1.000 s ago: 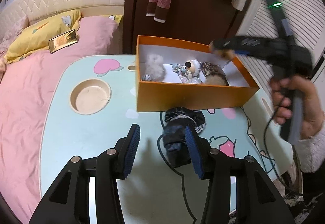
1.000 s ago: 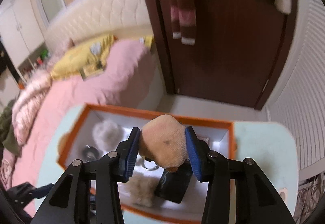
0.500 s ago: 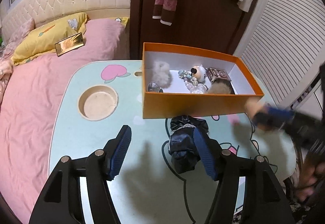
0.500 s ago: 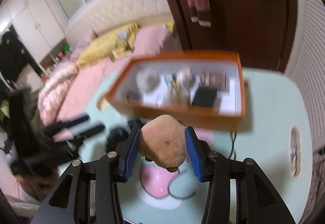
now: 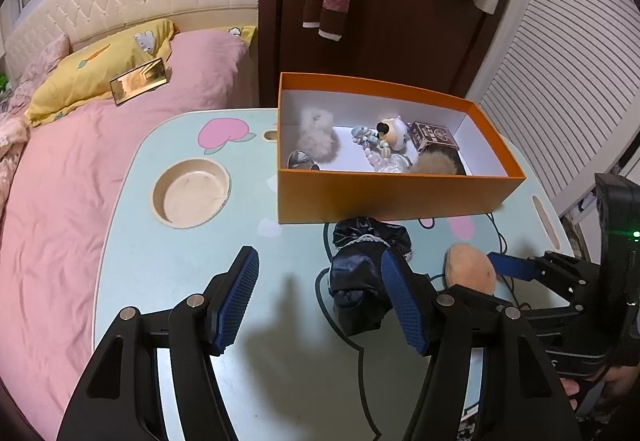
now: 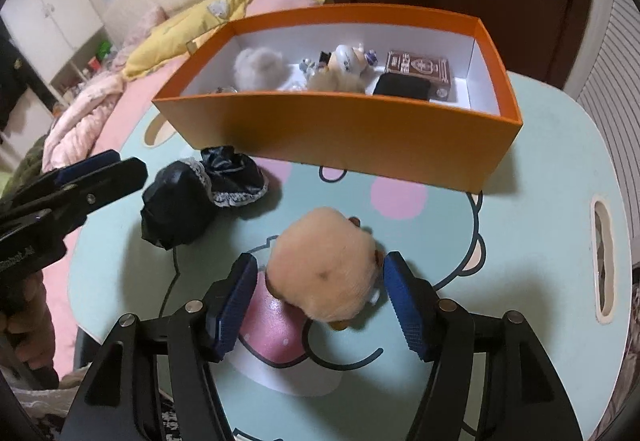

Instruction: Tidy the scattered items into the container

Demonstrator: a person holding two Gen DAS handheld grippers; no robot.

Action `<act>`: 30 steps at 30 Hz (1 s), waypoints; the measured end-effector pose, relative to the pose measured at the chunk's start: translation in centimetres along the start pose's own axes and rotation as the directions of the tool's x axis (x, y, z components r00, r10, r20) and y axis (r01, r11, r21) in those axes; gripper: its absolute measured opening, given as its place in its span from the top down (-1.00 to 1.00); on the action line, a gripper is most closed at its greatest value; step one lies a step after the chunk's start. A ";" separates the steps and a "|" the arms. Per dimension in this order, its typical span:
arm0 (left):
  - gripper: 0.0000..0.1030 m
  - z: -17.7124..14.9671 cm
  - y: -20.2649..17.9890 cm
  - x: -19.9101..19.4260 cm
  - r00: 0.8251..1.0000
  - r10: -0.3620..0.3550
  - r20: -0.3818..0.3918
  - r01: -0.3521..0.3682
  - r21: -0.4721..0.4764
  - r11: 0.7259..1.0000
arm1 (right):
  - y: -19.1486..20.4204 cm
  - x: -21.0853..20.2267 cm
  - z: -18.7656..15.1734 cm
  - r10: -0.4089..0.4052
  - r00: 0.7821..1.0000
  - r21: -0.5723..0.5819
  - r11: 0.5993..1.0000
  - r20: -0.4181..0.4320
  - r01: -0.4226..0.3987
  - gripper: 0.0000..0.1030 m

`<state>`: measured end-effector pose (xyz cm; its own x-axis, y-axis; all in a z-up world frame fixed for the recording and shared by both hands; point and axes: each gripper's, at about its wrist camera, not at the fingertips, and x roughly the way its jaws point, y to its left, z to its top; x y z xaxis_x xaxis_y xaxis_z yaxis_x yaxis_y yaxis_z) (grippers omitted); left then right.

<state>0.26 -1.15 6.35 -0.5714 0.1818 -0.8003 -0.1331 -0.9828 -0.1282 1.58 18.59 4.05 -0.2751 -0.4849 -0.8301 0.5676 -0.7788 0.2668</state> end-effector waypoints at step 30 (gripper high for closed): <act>0.30 10.8 -2.2 4.1 0.978 -0.132 -0.161 0.148 0.091 0.985 | -4.4 -3.5 11.3 0.176 0.983 0.039 0.983 0.058 -0.178 0.47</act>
<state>-10.57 2.14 9.70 -0.4108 0.3025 -0.8601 -0.2893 -0.9378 -0.1917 -8.70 19.28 11.30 -0.2160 -0.6366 -0.7403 0.5770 -0.6949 0.4292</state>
